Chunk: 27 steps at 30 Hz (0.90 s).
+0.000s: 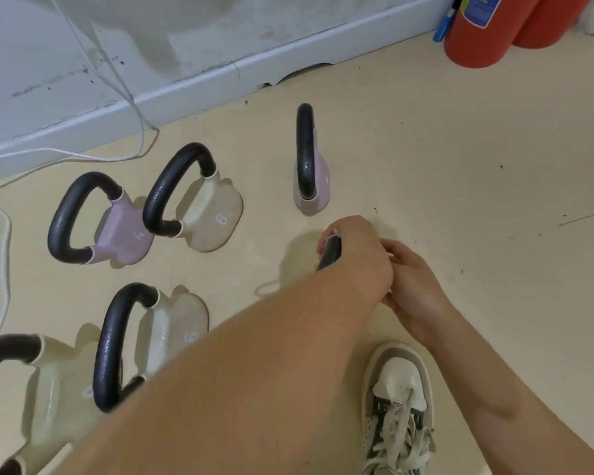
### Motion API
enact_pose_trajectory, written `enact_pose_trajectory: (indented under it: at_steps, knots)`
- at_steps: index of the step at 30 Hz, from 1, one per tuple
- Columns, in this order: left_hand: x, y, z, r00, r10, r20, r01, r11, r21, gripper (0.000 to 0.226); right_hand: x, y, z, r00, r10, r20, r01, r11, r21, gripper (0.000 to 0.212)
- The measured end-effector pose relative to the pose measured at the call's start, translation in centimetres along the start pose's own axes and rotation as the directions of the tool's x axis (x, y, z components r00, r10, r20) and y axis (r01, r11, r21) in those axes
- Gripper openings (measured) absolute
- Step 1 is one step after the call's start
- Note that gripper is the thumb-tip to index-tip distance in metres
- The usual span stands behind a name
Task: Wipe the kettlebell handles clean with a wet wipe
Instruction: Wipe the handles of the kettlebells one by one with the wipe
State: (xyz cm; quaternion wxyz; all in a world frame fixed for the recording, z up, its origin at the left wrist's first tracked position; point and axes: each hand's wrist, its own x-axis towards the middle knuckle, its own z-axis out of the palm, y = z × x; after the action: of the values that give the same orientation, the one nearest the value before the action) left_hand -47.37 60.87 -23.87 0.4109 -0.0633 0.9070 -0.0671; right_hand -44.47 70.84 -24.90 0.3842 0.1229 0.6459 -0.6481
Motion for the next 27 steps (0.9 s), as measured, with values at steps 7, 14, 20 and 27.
enact_pose_trajectory:
  at_steps: [7, 14, 20, 27]
  knots:
    - [-6.2, -2.4, 2.0, 0.948, -0.178, -0.264, -0.074, 0.685, -0.725, 0.023, 0.6, -2.5, 1.9, 0.956, -0.287, 0.055, 0.29, 0.912, -0.289, 0.05]
    - [-13.4, 0.1, 11.3, 0.814, -0.408, -0.413, -0.088, 0.617, -0.782, 0.039, -1.3, -3.3, 2.7, 0.879, -0.413, 0.239, 0.472, 0.684, -0.557, 0.042]
    - [-12.4, -2.3, 10.5, 0.867, -0.329, -0.375, -0.092, 0.633, -0.768, 0.03, -1.1, -1.9, 2.8, 0.83, -0.489, 0.27, 0.5, 0.435, -0.749, 0.024]
    - [-7.5, 0.3, 1.8, 0.87, -0.081, -0.486, -0.075, 0.953, -0.293, 0.02, -1.9, -3.2, 0.1, 0.91, -0.415, -0.008, 0.301, 0.673, -0.675, 0.03]
